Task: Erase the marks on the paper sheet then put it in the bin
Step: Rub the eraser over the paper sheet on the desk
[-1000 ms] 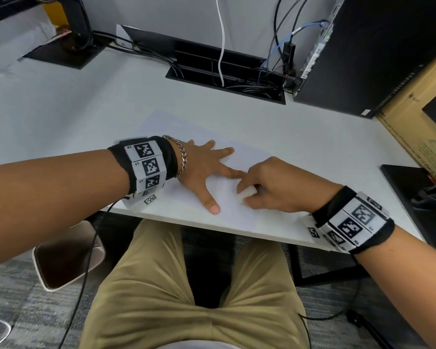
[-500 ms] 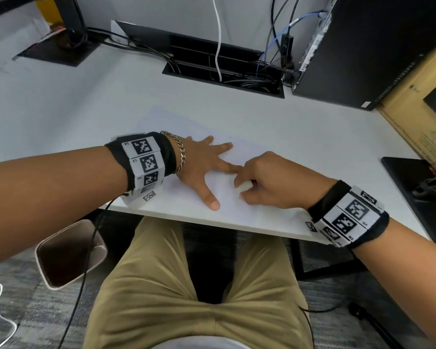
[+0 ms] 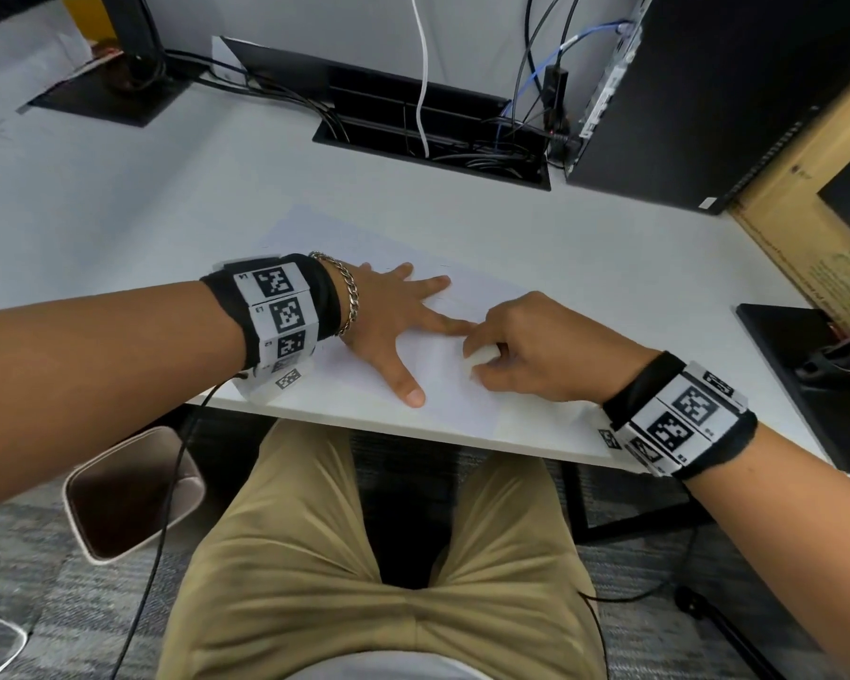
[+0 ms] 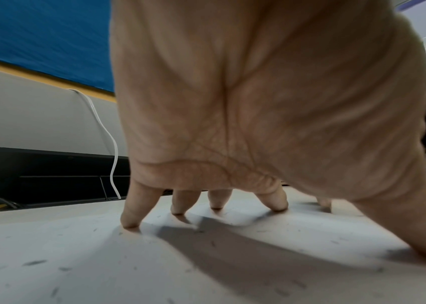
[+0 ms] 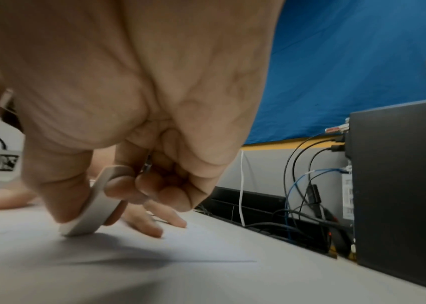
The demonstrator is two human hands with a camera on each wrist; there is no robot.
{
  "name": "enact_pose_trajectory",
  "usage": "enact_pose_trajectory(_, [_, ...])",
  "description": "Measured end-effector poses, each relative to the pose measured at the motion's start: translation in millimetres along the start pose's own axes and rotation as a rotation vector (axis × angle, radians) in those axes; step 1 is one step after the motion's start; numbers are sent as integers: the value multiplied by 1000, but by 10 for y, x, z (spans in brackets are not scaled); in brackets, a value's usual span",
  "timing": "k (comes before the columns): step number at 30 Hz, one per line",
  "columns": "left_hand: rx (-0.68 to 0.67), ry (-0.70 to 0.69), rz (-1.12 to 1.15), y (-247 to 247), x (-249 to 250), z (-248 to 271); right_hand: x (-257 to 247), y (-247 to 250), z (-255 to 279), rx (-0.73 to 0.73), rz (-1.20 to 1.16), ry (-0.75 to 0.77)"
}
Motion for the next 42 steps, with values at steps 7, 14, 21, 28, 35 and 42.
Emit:
enact_pose_trajectory(7, [-6,4,-7,-8,-3,-7,-68,-60,5,-14,23,22])
enact_pose_trajectory(14, [-2,9,-22,-7,9,-6,-213,-151,58,-44,64,92])
enact_pose_trajectory(21, [-6,5,-7,-18,-17,-26,-234,-171,74,-7,58,71])
enact_pose_trajectory(28, [-4,-21,-25,-2,-52,-30,57,10,132,110,0,-66])
enact_pose_trajectory(35, [126,-11,-94,42,-176,-7,10,-163,143,54,-21,-82])
enact_pose_trajectory(42, [299,131,-38,-83,-240,195,-124,-306,276,59,-82,-81])
Point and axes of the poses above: each hand's wrist, its own z-axis away from the middle knuckle, its own y-axis out of the back of the hand, x = y × z, the point moved 3 cm from there along -z, towards the middle knuckle, and after that the axes turned 14 degrees about -x, right-handed, at the moved point
